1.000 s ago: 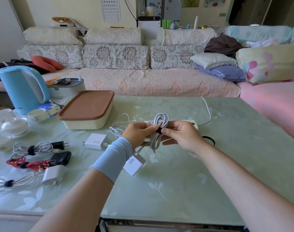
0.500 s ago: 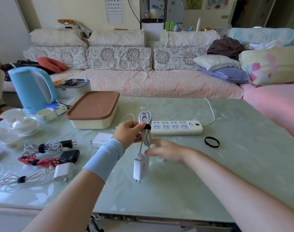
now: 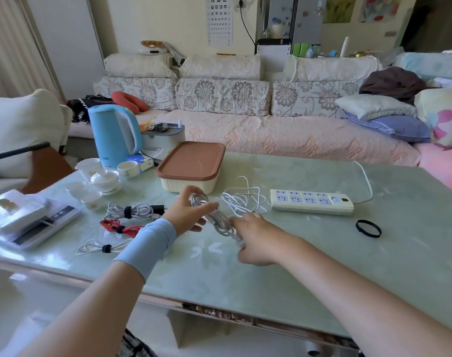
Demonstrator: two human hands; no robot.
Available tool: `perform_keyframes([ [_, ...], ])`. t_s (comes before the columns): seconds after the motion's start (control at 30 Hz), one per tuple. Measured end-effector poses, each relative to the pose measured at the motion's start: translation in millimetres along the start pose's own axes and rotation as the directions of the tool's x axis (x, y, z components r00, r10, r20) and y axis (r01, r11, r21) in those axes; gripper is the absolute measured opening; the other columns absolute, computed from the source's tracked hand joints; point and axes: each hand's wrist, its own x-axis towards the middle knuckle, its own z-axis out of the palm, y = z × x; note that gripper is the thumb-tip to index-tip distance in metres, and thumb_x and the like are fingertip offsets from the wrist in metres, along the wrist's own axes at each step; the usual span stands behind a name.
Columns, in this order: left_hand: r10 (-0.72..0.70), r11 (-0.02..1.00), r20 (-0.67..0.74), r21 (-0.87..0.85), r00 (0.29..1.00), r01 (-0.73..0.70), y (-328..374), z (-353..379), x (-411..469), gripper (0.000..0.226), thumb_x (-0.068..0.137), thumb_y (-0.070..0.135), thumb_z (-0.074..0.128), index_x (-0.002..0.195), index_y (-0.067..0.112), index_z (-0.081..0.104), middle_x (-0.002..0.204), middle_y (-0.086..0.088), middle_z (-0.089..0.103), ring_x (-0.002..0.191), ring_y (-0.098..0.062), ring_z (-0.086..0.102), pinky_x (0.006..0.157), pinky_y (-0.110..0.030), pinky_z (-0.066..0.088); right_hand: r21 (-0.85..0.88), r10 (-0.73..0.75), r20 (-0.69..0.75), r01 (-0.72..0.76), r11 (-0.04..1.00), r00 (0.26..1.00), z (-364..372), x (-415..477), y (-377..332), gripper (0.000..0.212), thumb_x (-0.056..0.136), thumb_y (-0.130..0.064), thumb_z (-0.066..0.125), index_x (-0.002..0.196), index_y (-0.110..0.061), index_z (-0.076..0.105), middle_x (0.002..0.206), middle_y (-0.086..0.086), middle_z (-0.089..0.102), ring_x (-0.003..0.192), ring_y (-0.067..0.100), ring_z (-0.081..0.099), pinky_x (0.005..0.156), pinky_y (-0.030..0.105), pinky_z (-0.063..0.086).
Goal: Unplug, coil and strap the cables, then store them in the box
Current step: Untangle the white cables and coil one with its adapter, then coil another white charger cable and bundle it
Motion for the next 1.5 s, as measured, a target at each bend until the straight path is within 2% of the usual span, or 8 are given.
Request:
perform_keyframes([
  [0.23,-0.077,0.966,-0.236,0.224,0.969,0.131,-32,-90,-22,0.054,0.075,0.024,0.080,0.112,0.029,0.041,0.093,-0.010,0.057,0.068,-0.026,0.061,0.053,-0.032,0.054,0.163,-0.098,0.026,0.092,0.982,0.995,1,25,-58,0.067,0.076,-0.025,0.069,0.136,-0.029,0.040,0.129,0.001,0.047,0.105,0.015,0.045,0.084,0.029,0.047],
  [0.37,-0.170,0.860,-0.158,0.458,0.973,0.224,-55,-131,-45,0.027,0.083,0.028,0.073,0.103,0.019,0.058,0.087,-0.003,0.055,0.065,-0.016,0.048,0.049,-0.021,0.039,0.217,-0.194,0.084,0.172,0.961,0.977,17,37,-91,0.062,0.073,-0.025,0.073,0.131,-0.030,0.053,0.123,-0.004,0.055,0.103,0.017,0.055,0.086,0.029,0.051],
  [0.5,-0.245,0.695,-0.185,0.651,0.952,0.305,-78,-159,-57,0.029,0.085,0.041,0.068,0.098,0.016,0.061,0.093,-0.002,0.060,0.077,-0.018,0.053,0.069,-0.023,0.044,0.204,-0.283,0.083,0.262,0.943,0.955,35,45,-119,0.061,0.073,-0.029,0.078,0.131,-0.025,0.056,0.118,-0.002,0.046,0.106,0.018,0.052,0.093,0.030,0.046],
  [0.63,-0.263,0.760,-0.273,0.532,0.925,0.373,-105,-172,-52,0.038,0.084,0.044,0.068,0.110,0.019,0.056,0.101,-0.007,0.062,0.078,-0.023,0.058,0.073,-0.032,0.051,0.256,-0.269,0.000,0.260,0.931,0.963,50,53,-133,0.063,0.076,-0.030,0.075,0.134,-0.025,0.051,0.119,-0.003,0.042,0.113,0.016,0.052,0.097,0.030,0.046],
  [1.0,-0.168,0.540,-0.155,0.812,0.973,0.223,-110,-147,-34,0.062,0.084,0.065,0.053,0.139,0.040,0.042,0.143,-0.004,0.036,0.130,-0.031,0.031,0.108,-0.041,0.030,0.244,-0.133,-0.129,0.161,0.956,0.983,63,81,-124,0.054,0.083,-0.032,0.067,0.135,-0.020,0.056,0.130,-0.002,0.038,0.121,0.020,0.048,0.104,0.035,0.041],
  [1.2,0.078,0.657,-0.191,0.748,0.979,0.094,-114,-147,-17,0.046,0.087,0.038,0.066,0.131,0.026,0.056,0.137,-0.007,0.048,0.124,-0.029,0.038,0.105,-0.037,0.033,0.232,-0.122,-0.166,0.159,0.960,0.978,68,87,-117,0.067,0.086,-0.046,0.070,0.145,-0.021,0.048,0.137,-0.004,0.036,0.129,0.018,0.039,0.108,0.033,0.035],
  [1.37,-0.014,0.378,-0.216,0.903,0.976,0.205,-95,-146,-9,0.060,0.084,0.052,0.061,0.140,0.039,0.042,0.147,-0.002,0.035,0.136,-0.027,0.028,0.110,-0.043,0.027,0.249,-0.146,-0.126,0.173,0.953,0.981,56,89,-105,0.066,0.086,-0.053,0.066,0.144,-0.025,0.048,0.144,-0.003,0.038,0.135,0.018,0.036,0.112,0.036,0.032],
  [1.5,0.056,0.505,-0.164,0.855,0.985,0.114,-65,-126,-4,0.053,0.087,0.032,0.056,0.138,0.038,0.043,0.150,-0.001,0.030,0.137,-0.027,0.024,0.112,-0.043,0.025,0.341,-0.025,-0.240,0.109,0.934,0.970,33,93,-82,0.049,0.091,-0.043,0.062,0.135,-0.023,0.056,0.140,0.002,0.046,0.131,0.021,0.045,0.108,0.035,0.037],
])
